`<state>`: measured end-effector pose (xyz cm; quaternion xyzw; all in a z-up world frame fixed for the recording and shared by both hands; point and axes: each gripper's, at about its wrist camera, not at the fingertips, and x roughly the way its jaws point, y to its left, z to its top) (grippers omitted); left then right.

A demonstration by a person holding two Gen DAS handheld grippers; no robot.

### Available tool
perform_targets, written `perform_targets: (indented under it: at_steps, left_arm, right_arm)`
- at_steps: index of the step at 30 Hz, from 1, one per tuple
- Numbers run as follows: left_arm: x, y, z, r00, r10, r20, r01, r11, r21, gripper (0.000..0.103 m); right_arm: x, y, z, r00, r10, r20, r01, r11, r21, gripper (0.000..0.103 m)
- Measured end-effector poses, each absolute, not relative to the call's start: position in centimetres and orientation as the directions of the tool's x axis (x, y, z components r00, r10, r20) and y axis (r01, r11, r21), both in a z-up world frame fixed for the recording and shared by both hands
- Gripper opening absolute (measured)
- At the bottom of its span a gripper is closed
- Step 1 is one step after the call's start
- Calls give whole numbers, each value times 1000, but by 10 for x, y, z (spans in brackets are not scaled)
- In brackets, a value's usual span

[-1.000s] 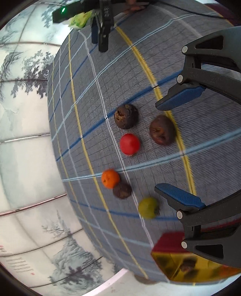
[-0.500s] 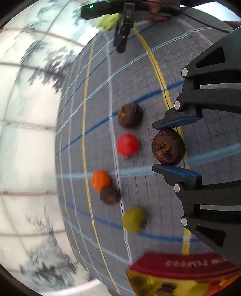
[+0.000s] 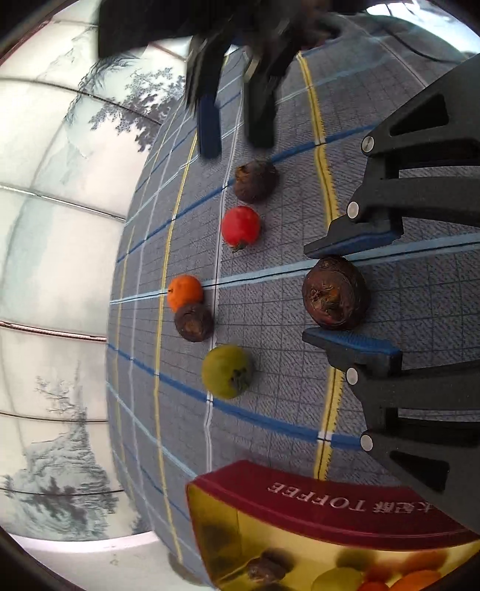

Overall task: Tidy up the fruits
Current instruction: 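Grasp the red tomato with the right gripper while the left gripper holds the dried fruit, then carry the brown dried fruit in the left gripper into the tin and release it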

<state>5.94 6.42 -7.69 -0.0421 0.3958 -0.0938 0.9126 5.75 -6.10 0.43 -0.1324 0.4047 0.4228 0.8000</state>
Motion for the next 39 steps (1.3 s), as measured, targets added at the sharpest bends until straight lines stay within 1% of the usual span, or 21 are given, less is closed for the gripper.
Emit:
perform_targets:
  at_steps: [3,8,10,11,12,15,19,20,22,24,27,29,32,39]
  left_arm:
    - [58,57,-76,675,-187,-713,157,982,-109,40]
    - [61,63,-77,667,-220,-712,154,975,-158,40]
    - [61,65,-76,668,-227,-709,151,974,-170,40]
    - [61,65,-76,668,-225,-709,150,974,-167,40]
    - [61,65,-76,668,-224,-710,151,975,-165,40]
    - [61,66,-76,669,-220,-710,148,976,-162,40]
    - [62,65,-77,670,-213,-711,146,977,-154,40]
    - [62,64,-77,670,-210,-712,147,978,-150,40]
    - [62,63,-77,670,-206,-713,147,979,-145,40]
    - [62,62,-77,670,-205,-713,147,979,-143,40]
    - [62,60,-77,671,-193,-716,146,981,-127,40]
    - [61,58,-77,672,-184,-717,146,983,-115,40]
    - [62,58,-77,673,-184,-717,146,983,-116,40]
    - [61,54,-77,676,-160,-720,147,986,-80,40]
  right_arm:
    - [80,-45,-8,269,551,-790,-798,587,138,54]
    - [97,-29,-20,219,510,-832,-812,568,134,54]
    - [100,-23,-27,197,489,-850,-815,563,136,47]
    - [102,-21,-31,187,478,-858,-816,561,135,35]
    - [102,-18,-34,191,462,-866,-817,563,121,29]
    - [98,-22,-26,210,488,-847,-808,575,131,28]
    - [88,-60,2,335,557,-760,-729,664,166,28]
    - [83,-77,8,382,555,-739,-693,701,168,28]
    - [76,-105,10,451,520,-726,-622,766,162,28]
    - [70,-138,4,485,470,-737,-531,828,179,28]
    - [63,-170,-11,506,382,-773,-432,888,156,29]
    - [59,-182,-18,507,353,-786,-400,904,148,29]
    - [57,-193,-24,514,330,-792,-375,917,139,29]
    - [56,-200,-32,528,349,-774,-338,923,185,28]
